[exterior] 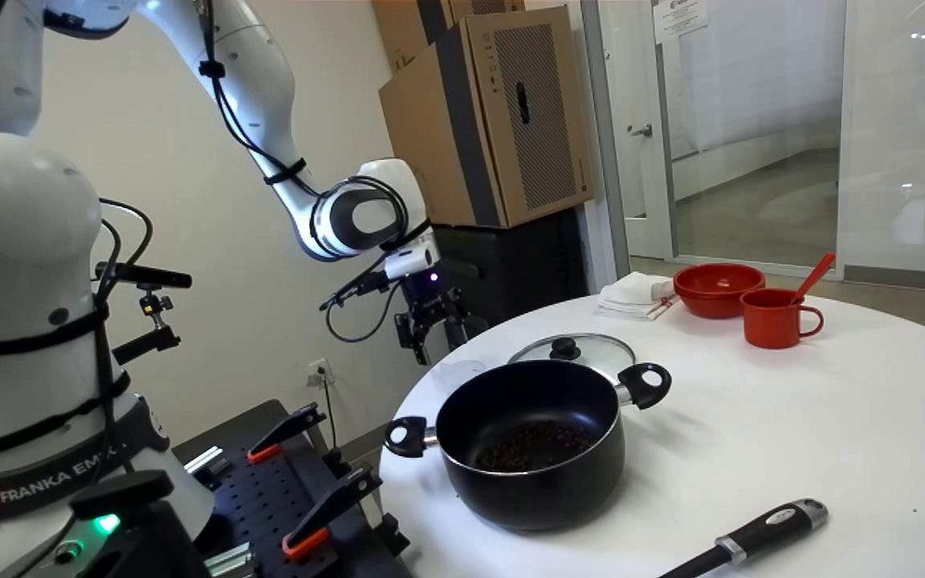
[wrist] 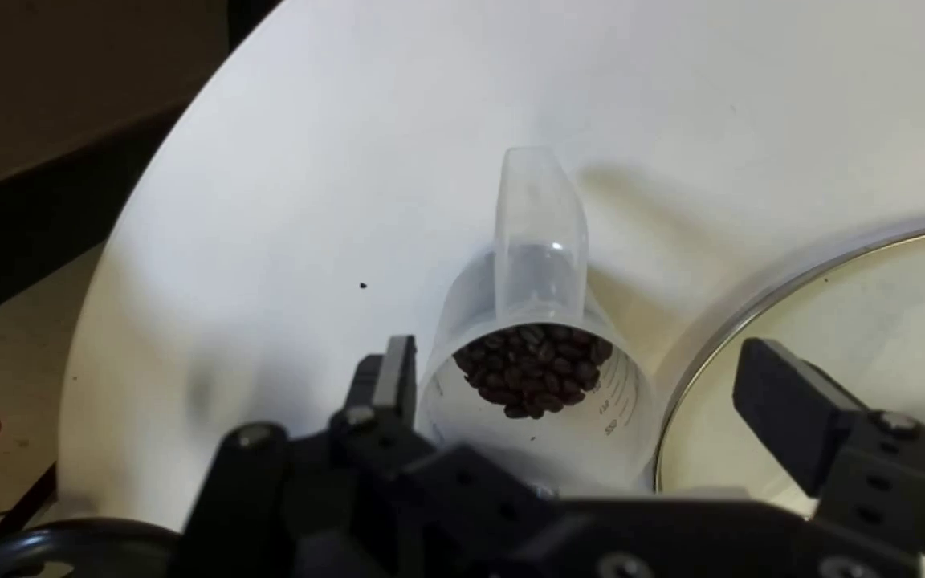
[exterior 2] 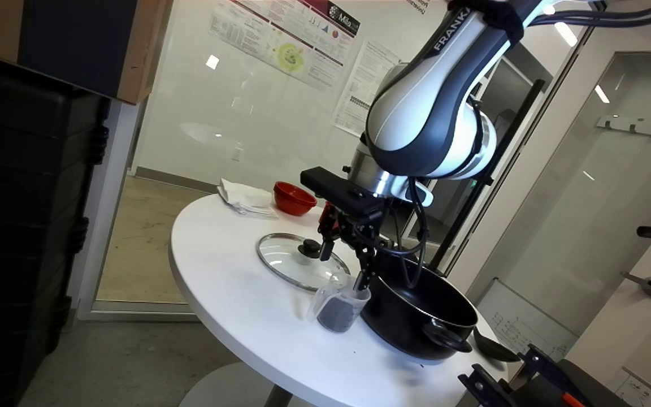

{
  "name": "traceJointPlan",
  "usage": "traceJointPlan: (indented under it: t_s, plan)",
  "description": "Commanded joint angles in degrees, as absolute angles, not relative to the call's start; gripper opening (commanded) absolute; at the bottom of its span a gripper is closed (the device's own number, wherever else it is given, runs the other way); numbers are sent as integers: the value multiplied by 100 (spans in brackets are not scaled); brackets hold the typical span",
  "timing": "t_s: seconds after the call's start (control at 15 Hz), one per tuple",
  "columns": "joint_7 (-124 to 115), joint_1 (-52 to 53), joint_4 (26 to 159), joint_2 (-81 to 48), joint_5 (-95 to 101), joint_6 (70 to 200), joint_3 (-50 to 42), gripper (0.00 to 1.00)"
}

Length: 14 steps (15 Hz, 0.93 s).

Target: Pour the contents of the jug into the pot

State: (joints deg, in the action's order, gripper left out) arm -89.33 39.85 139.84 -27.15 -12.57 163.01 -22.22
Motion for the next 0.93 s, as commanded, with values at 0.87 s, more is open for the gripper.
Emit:
traceJointPlan:
  t_s: [0.87]
  plan:
    - [-9396, 3188, 13540, -3354, -263, 16316, -1504, 77]
